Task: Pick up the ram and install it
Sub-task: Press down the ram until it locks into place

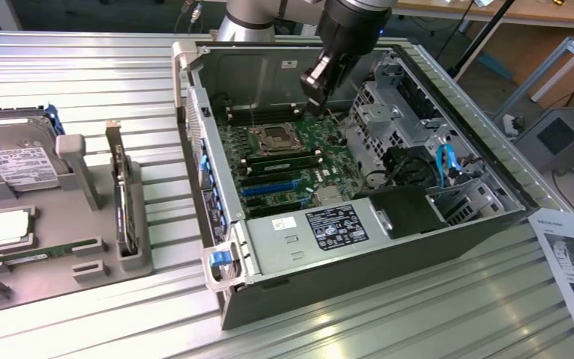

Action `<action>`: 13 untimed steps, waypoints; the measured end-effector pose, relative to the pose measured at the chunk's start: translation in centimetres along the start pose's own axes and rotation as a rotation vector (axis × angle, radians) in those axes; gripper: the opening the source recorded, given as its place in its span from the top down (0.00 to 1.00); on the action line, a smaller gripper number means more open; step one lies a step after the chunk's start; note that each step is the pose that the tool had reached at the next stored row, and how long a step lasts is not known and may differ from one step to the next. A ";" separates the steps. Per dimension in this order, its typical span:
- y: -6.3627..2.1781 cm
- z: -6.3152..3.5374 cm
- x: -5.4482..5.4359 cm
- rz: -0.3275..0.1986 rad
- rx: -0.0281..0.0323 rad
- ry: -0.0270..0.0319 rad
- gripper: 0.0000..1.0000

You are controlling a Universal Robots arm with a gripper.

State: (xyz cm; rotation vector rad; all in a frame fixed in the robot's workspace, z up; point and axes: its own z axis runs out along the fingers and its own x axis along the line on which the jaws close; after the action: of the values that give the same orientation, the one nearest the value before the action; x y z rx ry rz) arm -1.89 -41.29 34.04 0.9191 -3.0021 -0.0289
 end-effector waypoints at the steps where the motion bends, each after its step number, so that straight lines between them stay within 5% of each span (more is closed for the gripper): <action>1: 0.00 0.00 0.0 0.017 0.0000 -0.0004 0.89; 13: 0.00 0.01 0.0 0.217 0.0008 -0.0040 0.89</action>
State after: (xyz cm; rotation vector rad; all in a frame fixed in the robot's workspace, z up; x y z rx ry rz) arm -1.89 -41.29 34.04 0.5892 -3.0859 -0.0291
